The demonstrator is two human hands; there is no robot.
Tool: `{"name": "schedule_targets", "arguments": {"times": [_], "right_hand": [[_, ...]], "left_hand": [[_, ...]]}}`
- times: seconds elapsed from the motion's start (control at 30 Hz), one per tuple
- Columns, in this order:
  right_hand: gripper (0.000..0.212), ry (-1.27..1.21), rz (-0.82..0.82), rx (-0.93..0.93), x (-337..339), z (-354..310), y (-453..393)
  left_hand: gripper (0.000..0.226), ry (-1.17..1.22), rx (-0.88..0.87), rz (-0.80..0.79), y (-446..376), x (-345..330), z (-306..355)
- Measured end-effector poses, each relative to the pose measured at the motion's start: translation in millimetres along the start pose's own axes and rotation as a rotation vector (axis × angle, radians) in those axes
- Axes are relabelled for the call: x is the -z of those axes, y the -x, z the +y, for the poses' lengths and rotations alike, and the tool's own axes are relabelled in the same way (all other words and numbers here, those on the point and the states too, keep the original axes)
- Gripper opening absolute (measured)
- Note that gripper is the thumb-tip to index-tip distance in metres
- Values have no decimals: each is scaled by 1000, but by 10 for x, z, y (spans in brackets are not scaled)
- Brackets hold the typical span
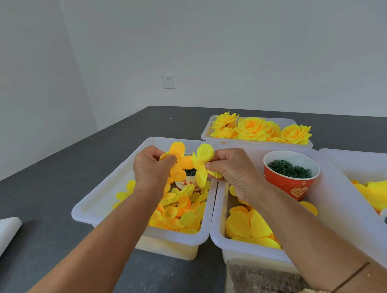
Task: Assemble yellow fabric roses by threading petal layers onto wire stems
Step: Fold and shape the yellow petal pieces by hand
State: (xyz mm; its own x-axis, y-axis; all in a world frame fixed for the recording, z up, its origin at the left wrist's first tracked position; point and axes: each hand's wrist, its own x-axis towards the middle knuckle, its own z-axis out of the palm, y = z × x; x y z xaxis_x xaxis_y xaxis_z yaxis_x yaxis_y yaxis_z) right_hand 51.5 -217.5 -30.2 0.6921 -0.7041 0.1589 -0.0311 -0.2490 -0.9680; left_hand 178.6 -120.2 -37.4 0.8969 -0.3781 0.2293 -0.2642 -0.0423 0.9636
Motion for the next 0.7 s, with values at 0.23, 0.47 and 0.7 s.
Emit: {"name": "schedule_targets", "arguments": {"times": [0.23,0.47,0.7], "right_hand": [[20,-88,52,29,25,41,-34],[22,56,-52,233,-50,27,-12],[31,100,-178,389,-84,17,35]], "left_hand": [[19,35,63,56,3,18,8],[7,81,218,92,-29,61,-22],[23,15,493,75,-137,46,-58]]}}
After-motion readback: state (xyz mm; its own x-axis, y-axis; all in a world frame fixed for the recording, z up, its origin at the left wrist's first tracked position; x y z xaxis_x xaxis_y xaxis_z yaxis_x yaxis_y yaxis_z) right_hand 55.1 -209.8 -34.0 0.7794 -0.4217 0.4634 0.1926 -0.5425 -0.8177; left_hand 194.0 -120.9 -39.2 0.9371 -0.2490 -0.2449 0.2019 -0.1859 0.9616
